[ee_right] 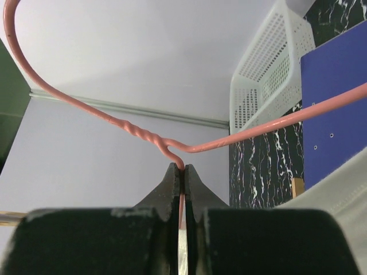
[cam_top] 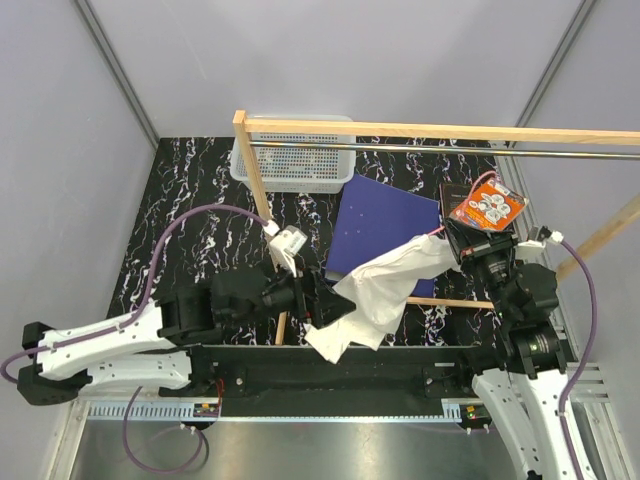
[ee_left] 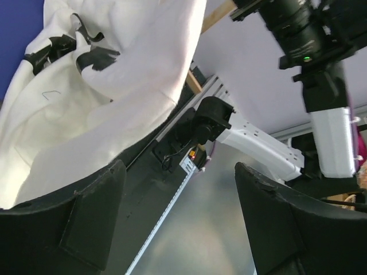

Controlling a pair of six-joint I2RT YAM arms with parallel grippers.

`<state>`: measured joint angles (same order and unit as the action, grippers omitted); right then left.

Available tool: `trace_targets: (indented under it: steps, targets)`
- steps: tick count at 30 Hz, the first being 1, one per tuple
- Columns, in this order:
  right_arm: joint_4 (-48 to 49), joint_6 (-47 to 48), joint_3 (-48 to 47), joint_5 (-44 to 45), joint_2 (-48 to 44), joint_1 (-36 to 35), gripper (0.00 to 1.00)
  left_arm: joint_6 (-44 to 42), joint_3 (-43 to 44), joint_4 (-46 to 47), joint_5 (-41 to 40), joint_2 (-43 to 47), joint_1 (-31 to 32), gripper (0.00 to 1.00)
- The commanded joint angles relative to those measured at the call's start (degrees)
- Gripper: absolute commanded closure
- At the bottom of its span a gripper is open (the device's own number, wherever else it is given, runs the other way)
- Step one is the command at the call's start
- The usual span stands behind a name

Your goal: Remove the t-shirt from the hanger

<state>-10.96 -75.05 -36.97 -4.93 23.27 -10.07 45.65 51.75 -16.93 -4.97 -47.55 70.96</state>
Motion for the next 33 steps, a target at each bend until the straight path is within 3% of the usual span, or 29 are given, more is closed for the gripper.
trace_targets:
  steps: [1,10,21,33]
  targets:
    - [-5.9,2.16,-6.87,7.82,-2.0,0.13,1.0,-2.58,6.96,-1.34,-16.46,-3.16,5.84,0.2]
    - [-17.85,9.74,-20.32,9.67,-2.08,0.13,1.0,-3.63,12.59,-4.69,-19.46,-7.47,7.61,0.19]
    - [-21.91,5.44,-20.51,10.9,-2.79,0.13,1.0,-6.27,16.9,-4.43,-10.06,-13.71,9.28,0.13]
    - [-23.49,5.17,-24.73,9.24,-2.08,0.13,1.0,-3.55,14.79,-4.43,-11.64,-15.29,9.64,0.18]
